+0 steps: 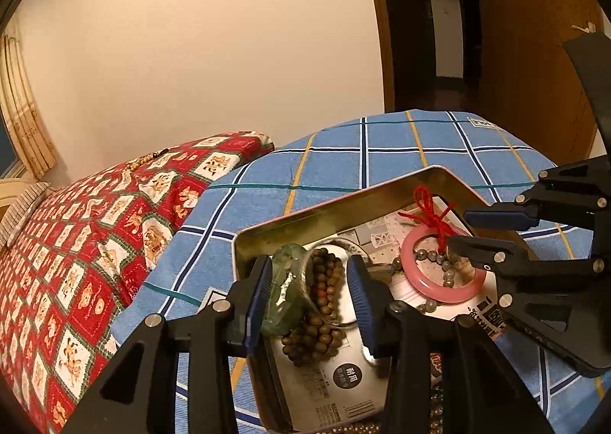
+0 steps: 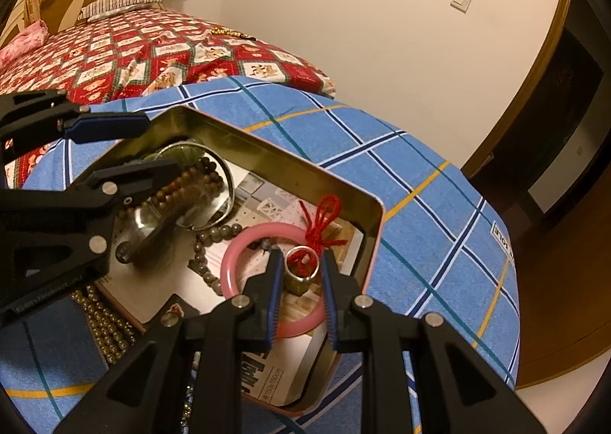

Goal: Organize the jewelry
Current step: 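Open both tools to release the watch and ring in the tin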

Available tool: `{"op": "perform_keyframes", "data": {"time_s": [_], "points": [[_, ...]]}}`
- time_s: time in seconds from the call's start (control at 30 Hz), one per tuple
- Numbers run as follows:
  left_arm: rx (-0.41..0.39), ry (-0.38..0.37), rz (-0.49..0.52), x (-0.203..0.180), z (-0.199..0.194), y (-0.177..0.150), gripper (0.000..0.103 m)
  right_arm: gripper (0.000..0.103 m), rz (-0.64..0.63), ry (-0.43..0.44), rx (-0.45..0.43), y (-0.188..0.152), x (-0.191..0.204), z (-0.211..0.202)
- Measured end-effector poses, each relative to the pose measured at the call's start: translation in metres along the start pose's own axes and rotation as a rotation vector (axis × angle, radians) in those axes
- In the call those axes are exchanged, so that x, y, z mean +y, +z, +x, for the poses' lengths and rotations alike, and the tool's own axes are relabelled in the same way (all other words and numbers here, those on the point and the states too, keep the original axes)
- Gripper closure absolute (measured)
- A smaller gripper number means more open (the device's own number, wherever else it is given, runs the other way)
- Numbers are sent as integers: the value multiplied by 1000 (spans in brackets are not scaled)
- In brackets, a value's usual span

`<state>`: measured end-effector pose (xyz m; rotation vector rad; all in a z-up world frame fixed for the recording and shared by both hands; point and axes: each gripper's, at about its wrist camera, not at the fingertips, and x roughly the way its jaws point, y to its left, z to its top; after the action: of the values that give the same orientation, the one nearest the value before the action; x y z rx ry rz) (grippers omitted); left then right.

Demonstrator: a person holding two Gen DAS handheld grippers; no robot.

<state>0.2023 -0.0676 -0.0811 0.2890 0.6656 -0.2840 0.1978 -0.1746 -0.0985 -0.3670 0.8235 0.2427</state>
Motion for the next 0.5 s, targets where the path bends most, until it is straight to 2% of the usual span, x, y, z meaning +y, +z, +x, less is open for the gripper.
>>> {"op": "perform_keyframes", "data": {"time_s": [0.1,0.23,0.4,0.5], "points": [[1,12,-3,1,-1,0,58,80,-1,-4,-4,0,1,-1],[-5,44,-8,3,-2,0,40,77,-1,-10,-7,0,1,-2],[-7,45,-10,3,-2,0,39,64,-7,-19,-16,-1,2,-5],[-2,50,-11,2,-2,-1,39,64,-11,-22,-13,-1,3,-5]]}}
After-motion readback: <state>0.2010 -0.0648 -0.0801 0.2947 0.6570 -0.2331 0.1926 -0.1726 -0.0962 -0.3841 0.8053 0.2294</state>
